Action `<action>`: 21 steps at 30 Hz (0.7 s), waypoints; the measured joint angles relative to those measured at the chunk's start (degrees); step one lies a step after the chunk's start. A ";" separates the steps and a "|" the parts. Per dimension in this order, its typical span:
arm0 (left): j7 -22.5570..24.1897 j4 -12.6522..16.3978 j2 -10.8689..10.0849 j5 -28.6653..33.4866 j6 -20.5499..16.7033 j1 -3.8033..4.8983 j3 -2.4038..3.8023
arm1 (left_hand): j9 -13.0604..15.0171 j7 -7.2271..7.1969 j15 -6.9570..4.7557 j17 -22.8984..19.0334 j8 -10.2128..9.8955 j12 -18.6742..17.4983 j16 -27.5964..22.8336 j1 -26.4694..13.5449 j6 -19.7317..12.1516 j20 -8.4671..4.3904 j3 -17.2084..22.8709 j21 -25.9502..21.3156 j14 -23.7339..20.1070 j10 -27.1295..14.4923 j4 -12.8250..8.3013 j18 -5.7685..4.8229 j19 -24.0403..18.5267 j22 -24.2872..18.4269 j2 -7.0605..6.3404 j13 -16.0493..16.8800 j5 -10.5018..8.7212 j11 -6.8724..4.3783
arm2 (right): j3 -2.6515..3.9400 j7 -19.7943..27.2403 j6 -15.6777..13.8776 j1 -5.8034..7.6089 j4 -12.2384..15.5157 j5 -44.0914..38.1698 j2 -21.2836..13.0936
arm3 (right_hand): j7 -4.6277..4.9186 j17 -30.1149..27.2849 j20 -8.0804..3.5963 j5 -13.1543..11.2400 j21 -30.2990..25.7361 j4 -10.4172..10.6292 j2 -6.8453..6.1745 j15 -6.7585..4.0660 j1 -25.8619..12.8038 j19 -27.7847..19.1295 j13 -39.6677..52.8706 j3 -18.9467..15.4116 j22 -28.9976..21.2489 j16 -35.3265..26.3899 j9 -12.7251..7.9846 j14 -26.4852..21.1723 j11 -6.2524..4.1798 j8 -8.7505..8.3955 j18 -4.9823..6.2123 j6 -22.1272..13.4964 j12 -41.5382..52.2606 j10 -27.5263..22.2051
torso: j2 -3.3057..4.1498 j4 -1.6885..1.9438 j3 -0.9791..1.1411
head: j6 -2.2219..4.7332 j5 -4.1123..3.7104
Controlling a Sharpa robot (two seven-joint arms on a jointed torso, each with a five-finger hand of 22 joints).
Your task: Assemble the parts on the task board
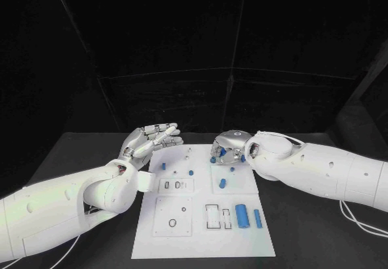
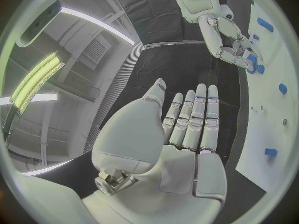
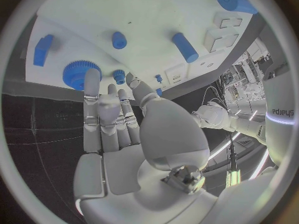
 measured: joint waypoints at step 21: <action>-0.46 -0.09 0.05 -0.58 1.20 0.00 0.00 | -0.04 -0.01 0.00 0.06 0.00 -0.22 0.00 0.00 -0.01 0.00 -0.15 0.00 0.00 0.00 -0.15 -0.02 0.00 -0.12 0.00 0.01 0.00 0.00 | 0.03 -0.09 0.35 0.02 -2.82 -0.38 2.31 | 0.96 13.87 0.75 0.00 8.18 1.00 -1.25 0.74 -1.72 1.31 0.01 6.70 8.50 12.15 0.00 -0.12 1.12 0.00 -0.01 -0.47 0.00 -1.77 | 0.60 0.11 -0.03 | -0.21 0.30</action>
